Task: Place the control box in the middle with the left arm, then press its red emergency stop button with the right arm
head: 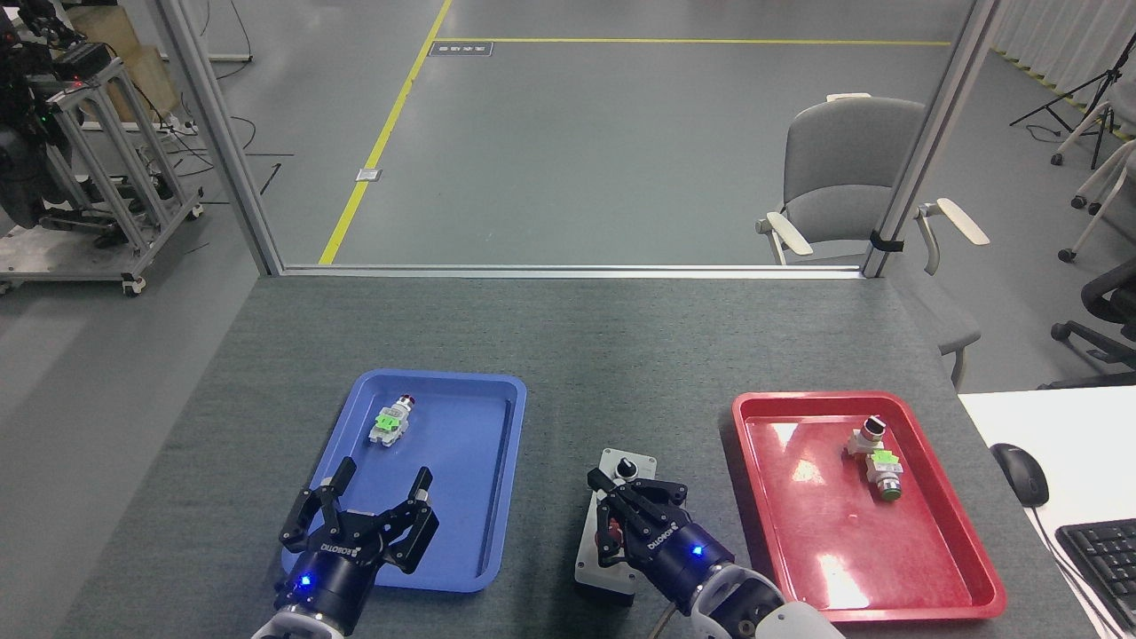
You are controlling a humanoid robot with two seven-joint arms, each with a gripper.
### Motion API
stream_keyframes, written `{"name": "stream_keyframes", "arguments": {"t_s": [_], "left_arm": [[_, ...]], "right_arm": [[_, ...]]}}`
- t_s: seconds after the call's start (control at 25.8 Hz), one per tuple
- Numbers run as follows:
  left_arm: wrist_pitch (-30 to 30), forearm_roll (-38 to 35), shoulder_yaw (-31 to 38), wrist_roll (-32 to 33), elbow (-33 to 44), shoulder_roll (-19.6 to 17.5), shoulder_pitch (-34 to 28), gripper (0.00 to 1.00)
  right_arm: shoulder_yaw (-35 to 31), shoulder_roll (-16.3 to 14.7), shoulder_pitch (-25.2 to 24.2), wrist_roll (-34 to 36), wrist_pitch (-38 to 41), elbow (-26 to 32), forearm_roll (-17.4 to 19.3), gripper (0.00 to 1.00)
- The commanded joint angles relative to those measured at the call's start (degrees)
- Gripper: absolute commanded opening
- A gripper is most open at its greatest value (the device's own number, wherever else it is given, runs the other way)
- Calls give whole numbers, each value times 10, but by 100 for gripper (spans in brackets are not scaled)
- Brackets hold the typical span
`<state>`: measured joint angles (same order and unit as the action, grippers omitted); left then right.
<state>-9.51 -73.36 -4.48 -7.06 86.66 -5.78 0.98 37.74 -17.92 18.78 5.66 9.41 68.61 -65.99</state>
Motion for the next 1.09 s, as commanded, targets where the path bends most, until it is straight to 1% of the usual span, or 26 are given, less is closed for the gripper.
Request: {"name": "stream_keyframes", "arguments": {"t_s": [0.0,0.12,0.23,0.35,0.5,0.58,0.66,0.74,0.81,0.85,0.89,0.93,1.05], "left_arm": [[1,-4,2,-3,9,5,-5,100],[1,-6,3,-13,24,2,-5,100],[1,-7,18,-38,20,2,-8,99],[2,-11,23,-43,17,1,-14,99],[2,-30,24,-44,4,27,-7,99],[3,-49,25,-52,-1,24,-7,99],[3,-49,41,-73,-10,23,-9,100],[4,-44,56,-113,-28,27,-9,100],[4,-23,61,-118,-47,40,-9,100],[4,-14,60,-112,-47,51,-9,100],[3,-13,59,-107,-47,54,-9,100],[1,-13,59,-103,-47,52,-8,100],[2,-13,59,-99,-48,53,-7,100]], "right_arm": [[3,5,-1,0,0,-17,0,0],[3,6,0,0,0,-30,0,0],[3,11,0,0,-1,-45,0,0],[13,20,1,0,0,-66,-7,0],[21,24,4,0,0,-83,-30,0],[16,26,5,6,-4,-81,-34,0],[13,25,9,5,0,-80,-31,0],[13,25,23,5,-2,-85,-30,0],[6,26,28,8,-8,-71,-28,0],[-7,25,30,10,-13,-59,-27,16],[-32,22,35,16,-24,-52,-26,60],[-65,18,43,25,-27,-51,-24,100],[-158,20,38,50,-9,-14,-12,100]]}}
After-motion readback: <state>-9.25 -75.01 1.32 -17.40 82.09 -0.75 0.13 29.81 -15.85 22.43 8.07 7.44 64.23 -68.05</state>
